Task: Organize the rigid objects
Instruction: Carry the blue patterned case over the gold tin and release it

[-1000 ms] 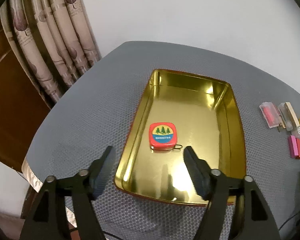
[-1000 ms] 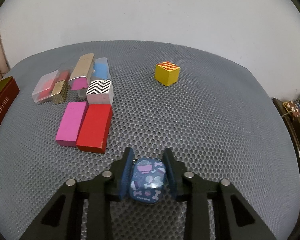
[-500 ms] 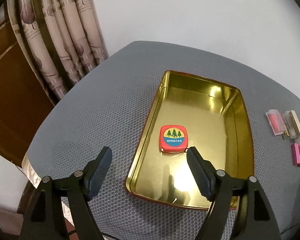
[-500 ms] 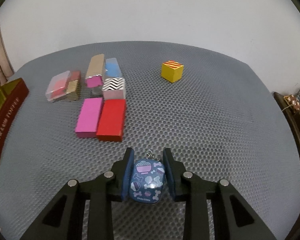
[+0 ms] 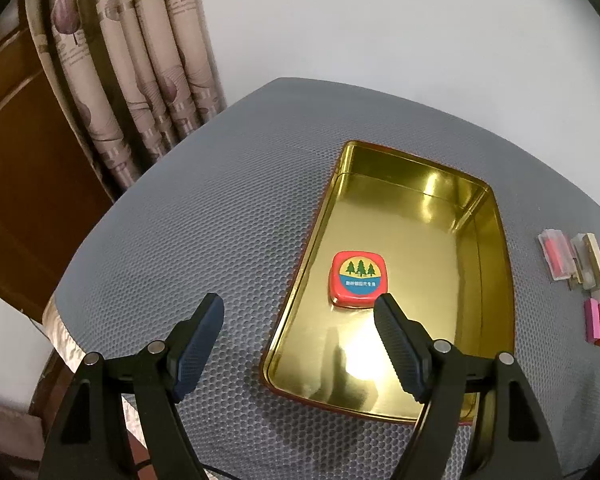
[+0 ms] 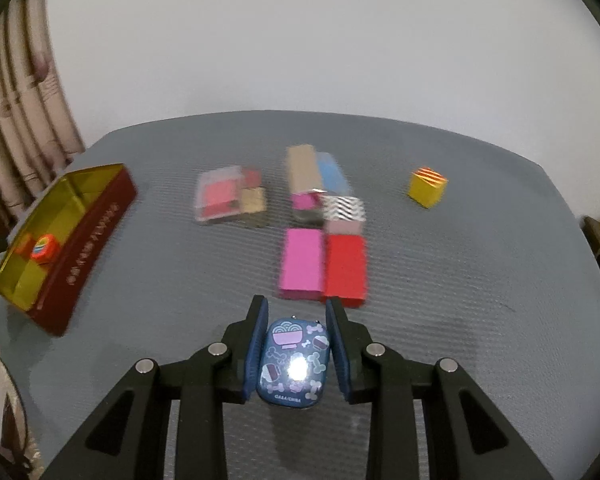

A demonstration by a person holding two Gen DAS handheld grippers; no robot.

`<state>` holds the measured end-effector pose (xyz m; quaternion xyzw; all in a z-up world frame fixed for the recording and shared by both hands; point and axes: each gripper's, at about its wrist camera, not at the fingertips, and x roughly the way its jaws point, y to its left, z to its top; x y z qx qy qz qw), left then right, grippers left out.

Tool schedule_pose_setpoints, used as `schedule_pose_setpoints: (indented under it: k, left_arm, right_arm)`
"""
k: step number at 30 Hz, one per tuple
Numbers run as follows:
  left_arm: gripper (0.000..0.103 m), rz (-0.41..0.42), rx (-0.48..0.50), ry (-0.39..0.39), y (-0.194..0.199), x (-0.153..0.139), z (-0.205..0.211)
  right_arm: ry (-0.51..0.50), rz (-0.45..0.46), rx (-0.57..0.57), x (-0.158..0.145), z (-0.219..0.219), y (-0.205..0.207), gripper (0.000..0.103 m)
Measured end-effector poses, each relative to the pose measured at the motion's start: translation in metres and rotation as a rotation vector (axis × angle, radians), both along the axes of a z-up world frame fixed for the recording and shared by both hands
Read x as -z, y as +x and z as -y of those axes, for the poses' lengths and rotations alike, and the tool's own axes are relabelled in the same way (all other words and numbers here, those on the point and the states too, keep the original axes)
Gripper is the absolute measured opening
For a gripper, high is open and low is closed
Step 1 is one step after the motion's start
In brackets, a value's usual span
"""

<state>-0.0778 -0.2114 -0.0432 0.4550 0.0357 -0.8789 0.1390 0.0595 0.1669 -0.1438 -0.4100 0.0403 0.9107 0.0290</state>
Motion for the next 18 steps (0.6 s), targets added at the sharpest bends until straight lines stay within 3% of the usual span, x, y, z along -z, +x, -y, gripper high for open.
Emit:
schedule_pose_setpoints:
  k: [8,18]
  left_arm:
    - [0.075,-0.004,-0.042,0.02,-0.003,0.001,0.009]
    - [0.075,-0.003,-0.094,0.045,-0.002,0.003,0.029]
  right_arm:
    - [0.007,-0.018,-0.127,-0.023,0.054,-0.015,0.03]
    - [-0.011,-0.056,-0.326,-0.046,0.152,-0.044,0.03]
